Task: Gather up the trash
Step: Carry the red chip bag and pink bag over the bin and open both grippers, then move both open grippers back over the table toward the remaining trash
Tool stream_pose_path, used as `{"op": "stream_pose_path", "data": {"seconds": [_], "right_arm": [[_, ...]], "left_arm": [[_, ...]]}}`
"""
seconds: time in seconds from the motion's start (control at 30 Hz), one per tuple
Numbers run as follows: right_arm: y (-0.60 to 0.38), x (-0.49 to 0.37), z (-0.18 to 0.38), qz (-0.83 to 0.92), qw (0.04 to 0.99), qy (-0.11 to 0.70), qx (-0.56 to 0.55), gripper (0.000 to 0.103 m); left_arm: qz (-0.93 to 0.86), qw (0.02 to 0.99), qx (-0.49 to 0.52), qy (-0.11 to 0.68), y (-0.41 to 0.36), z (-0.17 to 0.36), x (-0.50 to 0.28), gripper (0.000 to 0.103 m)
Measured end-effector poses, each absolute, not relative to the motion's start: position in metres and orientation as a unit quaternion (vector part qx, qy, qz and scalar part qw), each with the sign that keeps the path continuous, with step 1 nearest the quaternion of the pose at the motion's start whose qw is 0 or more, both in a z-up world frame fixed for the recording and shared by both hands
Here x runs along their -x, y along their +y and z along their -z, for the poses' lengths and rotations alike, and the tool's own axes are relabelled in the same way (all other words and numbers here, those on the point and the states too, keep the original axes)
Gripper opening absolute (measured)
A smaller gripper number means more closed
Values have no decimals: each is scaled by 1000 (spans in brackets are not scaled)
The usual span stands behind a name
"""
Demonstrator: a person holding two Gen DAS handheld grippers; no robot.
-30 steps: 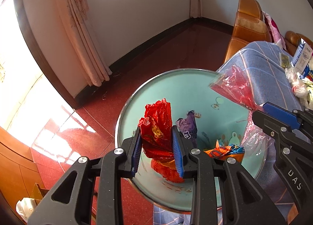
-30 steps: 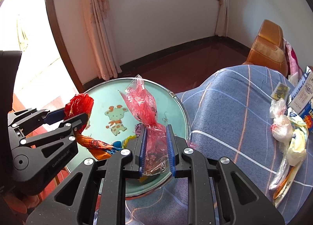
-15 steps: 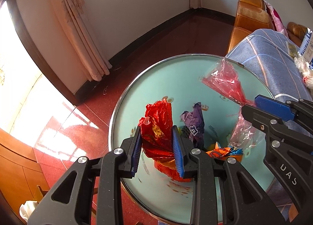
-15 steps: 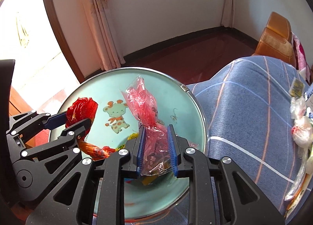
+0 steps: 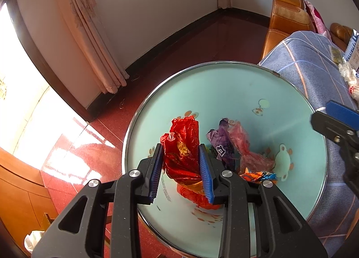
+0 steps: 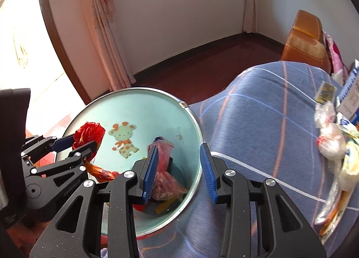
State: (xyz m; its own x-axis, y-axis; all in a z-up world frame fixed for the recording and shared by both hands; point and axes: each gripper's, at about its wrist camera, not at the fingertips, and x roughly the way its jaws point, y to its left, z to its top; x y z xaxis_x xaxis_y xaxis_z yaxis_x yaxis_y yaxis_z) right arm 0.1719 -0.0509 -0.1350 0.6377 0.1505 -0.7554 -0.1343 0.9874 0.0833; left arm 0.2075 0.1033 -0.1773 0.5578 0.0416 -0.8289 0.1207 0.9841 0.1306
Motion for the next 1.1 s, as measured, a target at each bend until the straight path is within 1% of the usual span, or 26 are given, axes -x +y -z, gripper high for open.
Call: {"op": "stream_pose_path", "data": {"seconds": [0.1, 0.17, 0.2, 0.27, 0.37, 0.4, 0.57, 0.63, 0.7, 0.77, 1.1], "right_arm": [[-65, -159, 128, -67, 909, 412, -13, 39], [-73, -152, 125, -59, 910, 410, -16, 39], [-77, -150, 125, -56, 910, 409, -18, 39], [-85, -144, 122, -49, 911, 408, -26, 39], [-94, -141, 120, -41, 913, 405, -36, 39], [-97, -139, 119, -39, 913, 403, -37, 39], [-107, -124, 112, -28, 918, 393, -43, 39], [-113, -117, 109, -21, 919, 391, -47, 39], [-122, -108, 107, -12, 920, 387, -53, 43], [-132, -99, 105, 1, 921, 384, -58, 44], [-187, -55, 107, 63, 919, 378, -90, 44]], "left_arm": [[24, 880, -95, 464, 97, 175, -207, 36], [21, 881, -101, 462, 93, 173, -206, 48], [18, 882, -105, 460, 92, 173, -205, 51], [10, 885, -113, 452, 89, 168, -201, 62], [6, 889, -115, 442, 87, 160, -195, 71], [5, 891, -116, 440, 86, 158, -193, 73], [-9, 897, -119, 426, 82, 145, -179, 89], [-10, 899, -117, 422, 79, 140, -174, 93], [-8, 900, -116, 420, 73, 136, -170, 94], [-6, 901, -119, 418, 68, 132, -165, 97], [22, 902, -134, 409, 31, 122, -138, 97]]}}
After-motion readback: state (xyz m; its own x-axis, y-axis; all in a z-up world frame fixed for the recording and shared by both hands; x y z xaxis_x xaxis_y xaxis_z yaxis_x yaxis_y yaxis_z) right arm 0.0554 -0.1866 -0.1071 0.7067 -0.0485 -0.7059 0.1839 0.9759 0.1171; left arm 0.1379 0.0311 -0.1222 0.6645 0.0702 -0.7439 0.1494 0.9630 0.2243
